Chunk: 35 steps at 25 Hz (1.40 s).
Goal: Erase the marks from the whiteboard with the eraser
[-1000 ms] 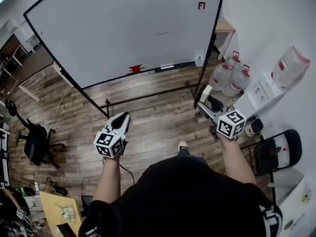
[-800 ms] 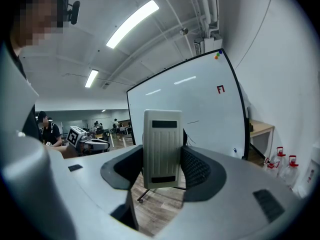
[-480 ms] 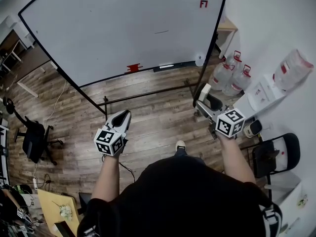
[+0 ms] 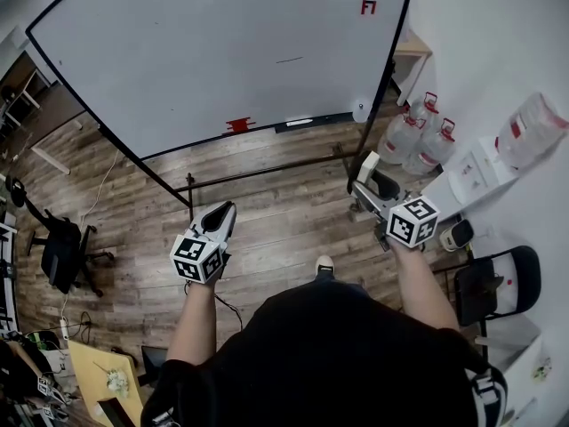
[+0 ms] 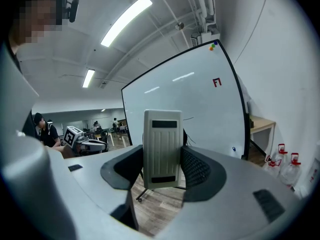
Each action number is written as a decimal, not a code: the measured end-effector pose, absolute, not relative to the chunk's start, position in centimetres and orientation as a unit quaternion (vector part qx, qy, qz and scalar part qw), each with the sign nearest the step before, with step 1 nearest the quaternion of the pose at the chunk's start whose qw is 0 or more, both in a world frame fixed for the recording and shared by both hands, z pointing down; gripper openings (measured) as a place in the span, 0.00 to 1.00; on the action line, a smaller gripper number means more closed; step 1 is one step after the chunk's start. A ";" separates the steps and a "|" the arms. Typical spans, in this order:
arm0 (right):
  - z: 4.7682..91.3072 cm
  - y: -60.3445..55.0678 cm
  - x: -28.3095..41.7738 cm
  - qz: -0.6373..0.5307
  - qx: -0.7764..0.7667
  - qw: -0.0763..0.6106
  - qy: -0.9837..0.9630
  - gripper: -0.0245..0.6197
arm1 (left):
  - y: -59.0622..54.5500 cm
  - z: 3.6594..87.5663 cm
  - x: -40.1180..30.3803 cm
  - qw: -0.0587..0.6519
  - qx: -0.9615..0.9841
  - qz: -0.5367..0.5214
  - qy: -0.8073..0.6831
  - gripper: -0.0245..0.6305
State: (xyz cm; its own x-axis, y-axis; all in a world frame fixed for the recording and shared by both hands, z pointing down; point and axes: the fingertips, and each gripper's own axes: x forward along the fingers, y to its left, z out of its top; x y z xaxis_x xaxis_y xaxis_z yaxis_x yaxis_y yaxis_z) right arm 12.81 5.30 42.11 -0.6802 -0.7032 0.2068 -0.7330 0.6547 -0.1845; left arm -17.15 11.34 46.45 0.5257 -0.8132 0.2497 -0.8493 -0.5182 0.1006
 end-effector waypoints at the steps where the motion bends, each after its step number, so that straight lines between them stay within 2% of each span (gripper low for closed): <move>1: 42.2 4.9 13.0 0.129 0.397 0.058 -0.907 0.40 | 11.0 46.5 -17.1 0.106 0.866 0.086 -0.480 0.10; 25: 44.8 -1.2 15.7 0.153 0.372 0.069 -0.913 0.40 | 5.7 47.7 -12.6 0.121 0.862 0.103 -0.481 0.10; 35: 45.7 -3.6 16.3 0.157 0.366 0.073 -0.914 0.40 | 3.7 48.5 -13.1 0.128 0.851 0.105 -0.499 0.10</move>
State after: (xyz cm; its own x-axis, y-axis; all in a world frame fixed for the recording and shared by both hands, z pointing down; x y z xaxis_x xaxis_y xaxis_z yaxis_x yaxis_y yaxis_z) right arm 16.28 -3.59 45.74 -0.7210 -0.6470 0.2480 -0.6927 0.6819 -0.2348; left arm -13.12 3.69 48.54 0.4807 -0.8218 0.3060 -0.8754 -0.4701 0.1125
